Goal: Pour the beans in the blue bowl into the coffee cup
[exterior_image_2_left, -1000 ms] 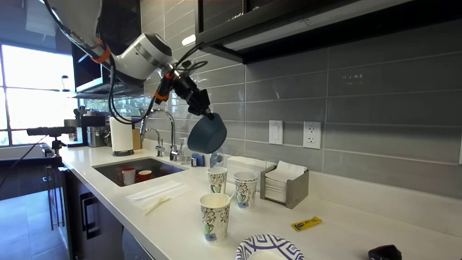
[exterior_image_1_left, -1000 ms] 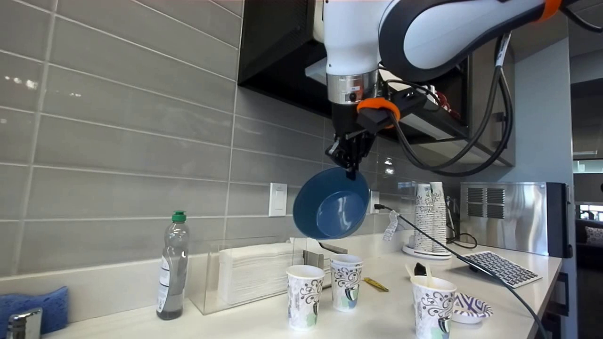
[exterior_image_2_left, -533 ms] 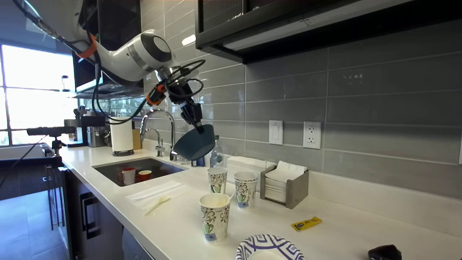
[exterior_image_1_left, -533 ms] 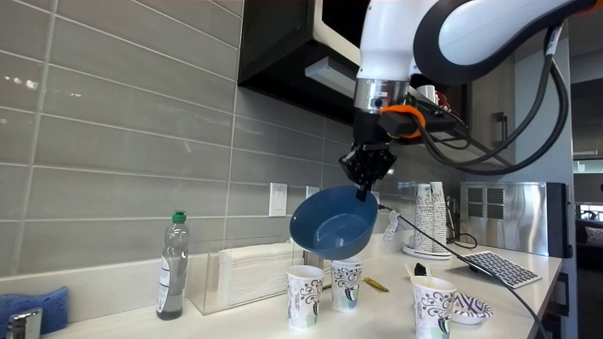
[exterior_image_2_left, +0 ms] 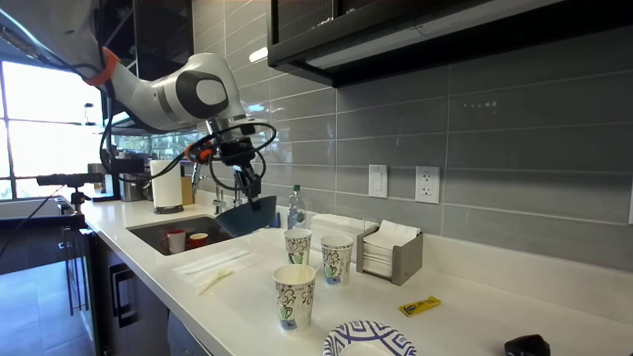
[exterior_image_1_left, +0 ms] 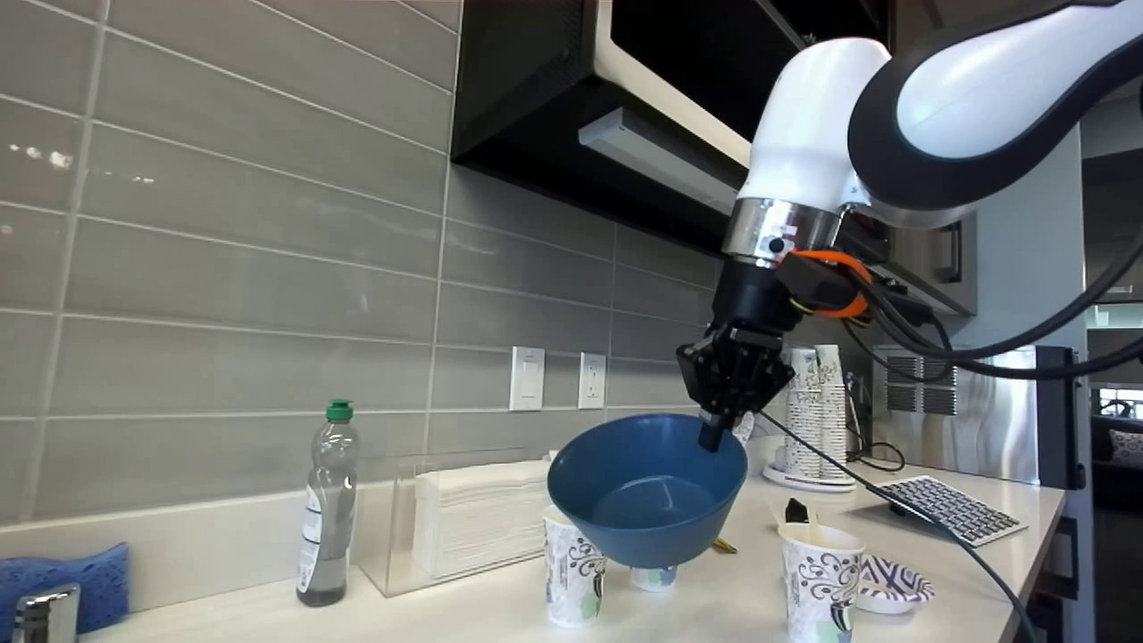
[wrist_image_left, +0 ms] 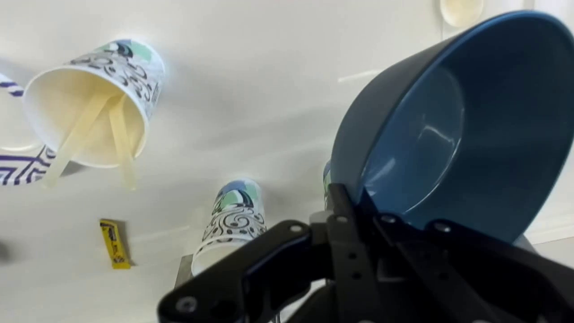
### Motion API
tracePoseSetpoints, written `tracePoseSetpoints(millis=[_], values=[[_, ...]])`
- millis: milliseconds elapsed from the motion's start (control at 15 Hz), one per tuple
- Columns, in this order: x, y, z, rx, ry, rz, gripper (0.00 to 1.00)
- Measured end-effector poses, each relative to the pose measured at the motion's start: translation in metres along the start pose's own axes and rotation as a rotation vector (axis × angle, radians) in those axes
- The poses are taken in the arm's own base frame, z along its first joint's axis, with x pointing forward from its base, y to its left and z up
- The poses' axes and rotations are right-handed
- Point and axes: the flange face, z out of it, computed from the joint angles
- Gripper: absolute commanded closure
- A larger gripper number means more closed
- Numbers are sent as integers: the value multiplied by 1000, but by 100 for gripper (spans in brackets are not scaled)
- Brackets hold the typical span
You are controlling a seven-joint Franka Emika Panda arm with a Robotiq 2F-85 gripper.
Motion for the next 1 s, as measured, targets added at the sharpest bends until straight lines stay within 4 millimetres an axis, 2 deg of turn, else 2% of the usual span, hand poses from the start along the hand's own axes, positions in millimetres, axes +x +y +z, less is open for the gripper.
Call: tracePoseSetpoints(millis=[400,1000], values=[[-28,23,41,42,-96,26,99],[-56,43,86,81,-191,155,99]])
